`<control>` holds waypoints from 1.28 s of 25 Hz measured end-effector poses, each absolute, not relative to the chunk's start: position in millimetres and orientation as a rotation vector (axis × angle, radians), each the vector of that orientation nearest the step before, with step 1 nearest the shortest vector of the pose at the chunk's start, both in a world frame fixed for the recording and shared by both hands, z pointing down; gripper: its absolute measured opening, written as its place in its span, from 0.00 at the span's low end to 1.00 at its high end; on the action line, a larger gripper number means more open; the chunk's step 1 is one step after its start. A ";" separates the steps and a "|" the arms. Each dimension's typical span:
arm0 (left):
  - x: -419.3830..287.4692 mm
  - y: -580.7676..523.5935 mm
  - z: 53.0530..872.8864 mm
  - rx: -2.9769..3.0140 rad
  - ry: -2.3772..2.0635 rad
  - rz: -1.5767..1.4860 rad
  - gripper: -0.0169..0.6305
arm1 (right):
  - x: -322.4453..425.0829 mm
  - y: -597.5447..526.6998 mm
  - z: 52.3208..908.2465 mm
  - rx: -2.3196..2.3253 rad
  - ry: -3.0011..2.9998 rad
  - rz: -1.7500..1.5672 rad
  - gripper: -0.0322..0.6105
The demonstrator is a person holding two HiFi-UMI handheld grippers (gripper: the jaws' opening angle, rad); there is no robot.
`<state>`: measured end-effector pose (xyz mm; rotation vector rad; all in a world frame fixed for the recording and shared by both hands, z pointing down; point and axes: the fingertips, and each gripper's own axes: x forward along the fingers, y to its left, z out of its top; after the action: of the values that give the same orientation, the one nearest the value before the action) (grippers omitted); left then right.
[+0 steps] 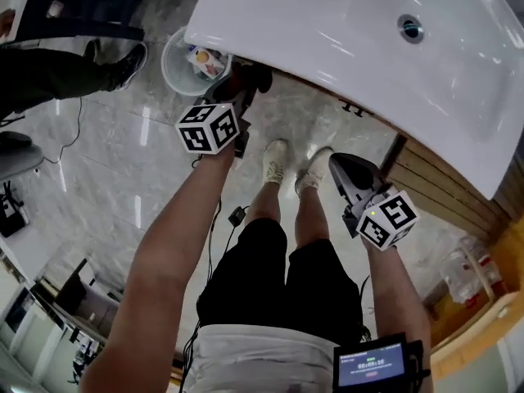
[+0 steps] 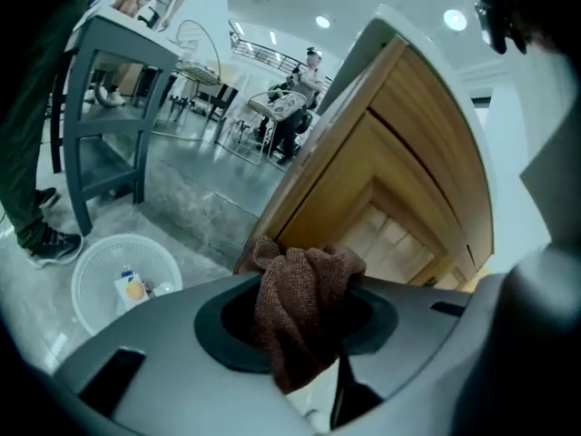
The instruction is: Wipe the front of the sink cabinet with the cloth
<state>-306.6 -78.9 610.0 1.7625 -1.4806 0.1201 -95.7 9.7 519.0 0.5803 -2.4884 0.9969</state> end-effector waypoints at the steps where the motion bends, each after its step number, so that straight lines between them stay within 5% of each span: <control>1: -301.7 -76.8 604.8 1.786 -1.466 0.142 0.24 | -94.8 7.3 517.7 0.600 -2.493 1.001 0.07; 19: -84.5 -56.3 514.0 2.282 -0.958 0.311 0.24 | 14.7 -8.9 505.6 1.093 -2.499 1.074 0.07; 32: -24.4 -42.0 465.6 2.244 -1.139 0.236 0.24 | 94.4 3.5 492.8 1.125 -2.592 1.125 0.07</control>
<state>-24.4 -42.0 465.6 2.2439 -1.1388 0.2364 94.4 3.5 492.8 1.1247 -2.5923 1.1246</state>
